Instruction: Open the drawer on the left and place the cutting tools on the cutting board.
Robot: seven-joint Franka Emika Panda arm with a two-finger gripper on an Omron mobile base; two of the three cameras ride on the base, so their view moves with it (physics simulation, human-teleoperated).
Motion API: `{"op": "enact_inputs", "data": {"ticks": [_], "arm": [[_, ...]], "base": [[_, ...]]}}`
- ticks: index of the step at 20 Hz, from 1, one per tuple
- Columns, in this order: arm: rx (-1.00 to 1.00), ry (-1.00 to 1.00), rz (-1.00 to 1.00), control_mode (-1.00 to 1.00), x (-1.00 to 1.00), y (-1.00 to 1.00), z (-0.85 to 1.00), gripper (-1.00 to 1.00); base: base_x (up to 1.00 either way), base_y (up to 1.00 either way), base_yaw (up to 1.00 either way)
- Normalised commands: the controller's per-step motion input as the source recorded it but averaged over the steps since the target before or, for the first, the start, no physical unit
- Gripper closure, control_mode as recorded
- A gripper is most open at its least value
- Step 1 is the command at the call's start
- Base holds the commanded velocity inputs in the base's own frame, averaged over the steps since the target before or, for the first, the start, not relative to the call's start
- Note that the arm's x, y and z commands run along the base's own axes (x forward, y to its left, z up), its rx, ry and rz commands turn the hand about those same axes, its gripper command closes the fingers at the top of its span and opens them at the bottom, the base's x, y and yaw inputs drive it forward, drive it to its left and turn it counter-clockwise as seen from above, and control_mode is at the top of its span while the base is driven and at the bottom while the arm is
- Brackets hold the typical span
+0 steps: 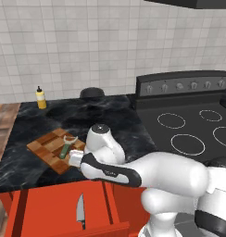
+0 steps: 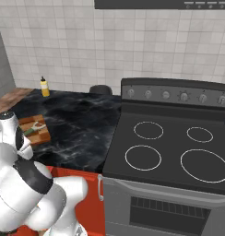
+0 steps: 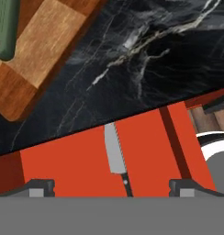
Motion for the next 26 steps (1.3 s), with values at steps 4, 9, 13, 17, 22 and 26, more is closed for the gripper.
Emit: {"op": "enact_inputs", "data": {"ticks": [4, 9, 13, 17, 22, 26], "arm": [[0.14, 0.00, 0.12, -1.00, -0.90, -0.07, 0.00, -1.00], [-0.01, -0.02, 0.05, -1.00, -0.22, 0.13, 0.00, -1.00], [-0.01, 0.00, 0.11, -1.00, -0.21, 0.12, 0.00, -1.00], [-0.04, 0.00, 0.16, -1.00, -0.19, 0.14, -0.03, -1.00], [-0.06, 0.00, 0.14, -1.00, -0.65, 0.00, -0.12, -1.00], [-0.04, 0.00, 0.02, -1.00, -0.14, 0.00, -0.05, -1.00]], "base": [[0.00, 0.00, 0.00], [0.00, 0.00, 0.00], [0.00, 0.00, 0.00], [0.00, 0.00, 0.00], [0.00, 0.00, 0.00], [0.00, 0.00, 0.00]]}}
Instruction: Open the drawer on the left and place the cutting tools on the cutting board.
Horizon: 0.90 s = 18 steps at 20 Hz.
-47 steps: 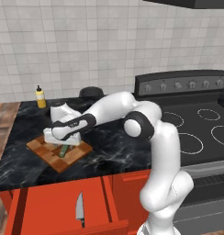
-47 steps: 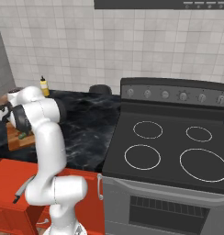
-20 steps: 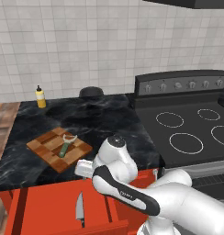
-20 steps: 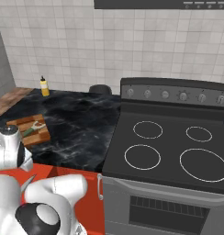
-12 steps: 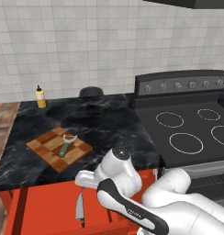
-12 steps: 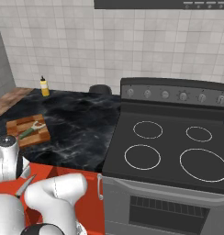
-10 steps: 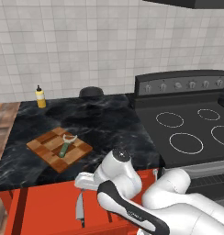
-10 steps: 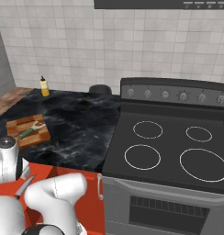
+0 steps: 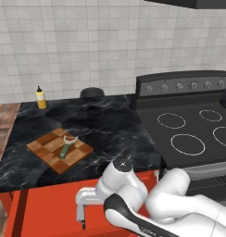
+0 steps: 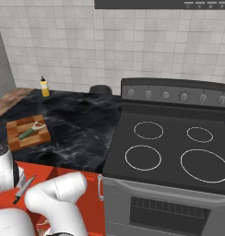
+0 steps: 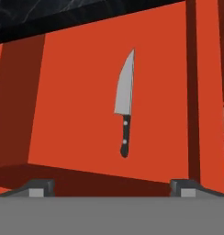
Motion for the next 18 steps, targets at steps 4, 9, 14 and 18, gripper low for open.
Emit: {"op": "enact_inputs", "data": {"ticks": [4, 9, 14, 18], "arm": [[-0.10, 0.00, 0.00, -1.00, 0.02, 0.00, -0.14, -1.00], [-0.13, 0.00, -0.01, -1.00, 0.22, -0.16, -0.35, -1.00], [-0.04, 0.01, -0.01, -1.00, 0.01, -0.02, -0.08, -1.00], [0.00, 0.04, 0.00, -1.00, 0.00, 0.03, -0.13, -1.00]], "base": [[0.00, 0.00, 0.00], [0.00, 0.00, 0.00], [0.00, 0.00, 0.00], [0.00, 0.00, 0.00]]}}
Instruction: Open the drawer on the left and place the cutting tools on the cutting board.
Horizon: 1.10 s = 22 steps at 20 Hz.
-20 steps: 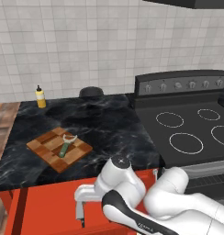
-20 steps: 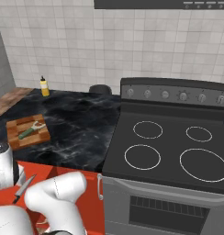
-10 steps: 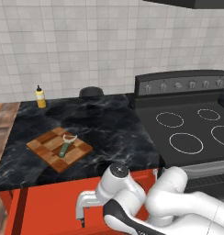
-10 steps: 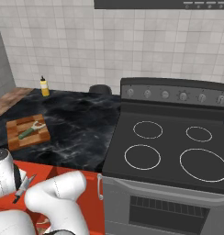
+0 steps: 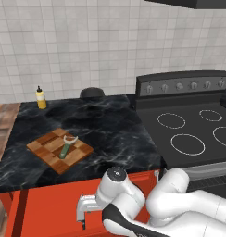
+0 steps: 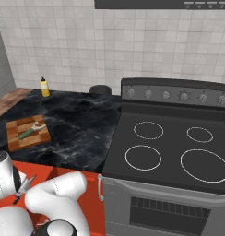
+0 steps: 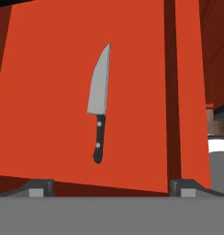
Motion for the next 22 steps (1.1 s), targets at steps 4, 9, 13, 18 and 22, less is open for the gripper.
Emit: {"op": "enact_inputs", "data": {"ticks": [4, 9, 13, 18, 22], "arm": [[0.00, 0.08, 0.00, -1.00, 0.00, 0.06, -0.31, -1.00], [-0.02, 0.07, 0.00, -1.00, 0.02, 0.16, -0.42, -1.00], [-0.01, 0.03, 0.00, -1.00, 0.00, 0.22, -0.24, -1.00], [-0.05, 0.00, 0.00, -1.00, 0.06, 0.19, -0.13, -1.00], [-0.07, 0.00, 0.00, -1.00, 0.27, 0.07, -0.23, -1.00]], "base": [[0.00, 0.00, 0.00], [0.00, 0.00, 0.00], [0.00, 0.00, 0.00], [0.00, 0.00, 0.00], [0.00, 0.00, 0.00]]}}
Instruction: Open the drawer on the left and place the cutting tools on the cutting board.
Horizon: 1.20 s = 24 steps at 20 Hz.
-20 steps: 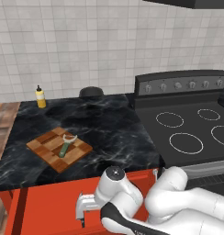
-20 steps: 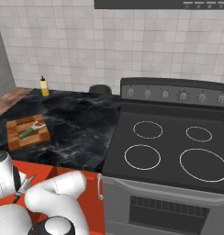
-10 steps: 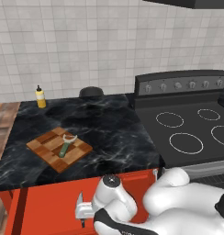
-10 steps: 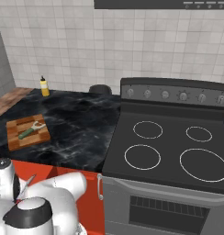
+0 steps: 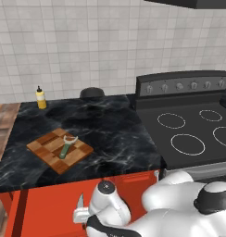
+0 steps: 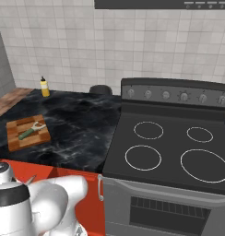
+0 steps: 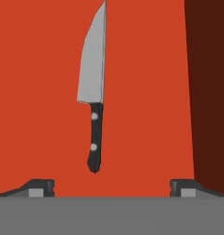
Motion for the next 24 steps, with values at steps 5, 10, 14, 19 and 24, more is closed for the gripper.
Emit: {"op": "enact_inputs", "data": {"ticks": [5, 10, 14, 19, 24], "arm": [[-0.06, 0.00, 0.01, -1.00, 0.32, 0.00, -0.26, -1.00], [-0.01, 0.00, 0.00, -1.00, 0.07, 0.06, -0.10, -1.00], [0.00, 0.00, 0.00, -1.00, 0.00, 0.24, -0.06, -1.00], [0.00, 0.00, 0.01, -1.00, -0.52, 0.14, -0.49, -1.00], [0.00, -0.05, 0.03, -1.00, -1.00, 0.00, -0.83, -1.00]], "base": [[0.00, 0.00, 0.00], [0.00, 0.00, 0.00], [0.00, 0.00, 0.00], [0.00, 0.00, 0.00], [0.00, 0.00, 0.00]]}}
